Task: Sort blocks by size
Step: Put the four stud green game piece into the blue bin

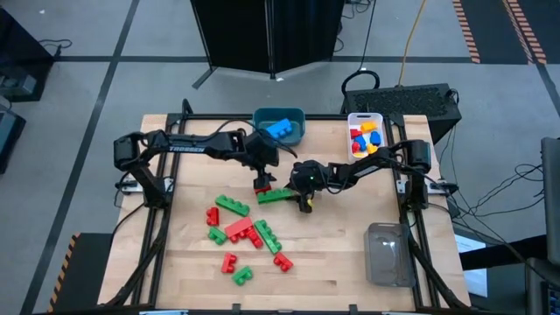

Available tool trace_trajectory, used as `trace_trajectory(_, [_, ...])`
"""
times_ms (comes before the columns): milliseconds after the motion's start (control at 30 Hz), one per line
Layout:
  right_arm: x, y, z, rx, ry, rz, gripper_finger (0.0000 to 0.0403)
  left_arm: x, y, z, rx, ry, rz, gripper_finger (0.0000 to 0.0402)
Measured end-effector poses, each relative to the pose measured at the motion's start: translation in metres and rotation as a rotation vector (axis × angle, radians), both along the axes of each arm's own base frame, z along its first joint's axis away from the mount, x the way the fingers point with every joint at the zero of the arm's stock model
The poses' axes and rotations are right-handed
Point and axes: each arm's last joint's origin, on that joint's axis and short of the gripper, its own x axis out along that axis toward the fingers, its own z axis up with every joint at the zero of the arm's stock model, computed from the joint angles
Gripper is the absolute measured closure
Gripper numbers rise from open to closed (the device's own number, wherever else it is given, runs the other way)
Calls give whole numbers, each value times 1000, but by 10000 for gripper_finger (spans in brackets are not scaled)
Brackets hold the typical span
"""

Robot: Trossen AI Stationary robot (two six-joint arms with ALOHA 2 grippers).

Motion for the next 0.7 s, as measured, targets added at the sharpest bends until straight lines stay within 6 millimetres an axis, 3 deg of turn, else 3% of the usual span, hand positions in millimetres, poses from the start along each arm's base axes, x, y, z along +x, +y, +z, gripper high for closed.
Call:
trace_trajectory(100, [0, 0, 0, -1, -2, 1, 253, 0, -2, 0, 5, 6, 0, 84])
trace_trajectory(400, [0, 0, 3, -7, -5, -4, 271, -7, -6, 7, -1, 30, -5, 84])
trace_trajectory(700, [-8, -1, 32, -102, -44, -47, 349, -21, -15, 27, 7, -19, -24, 84])
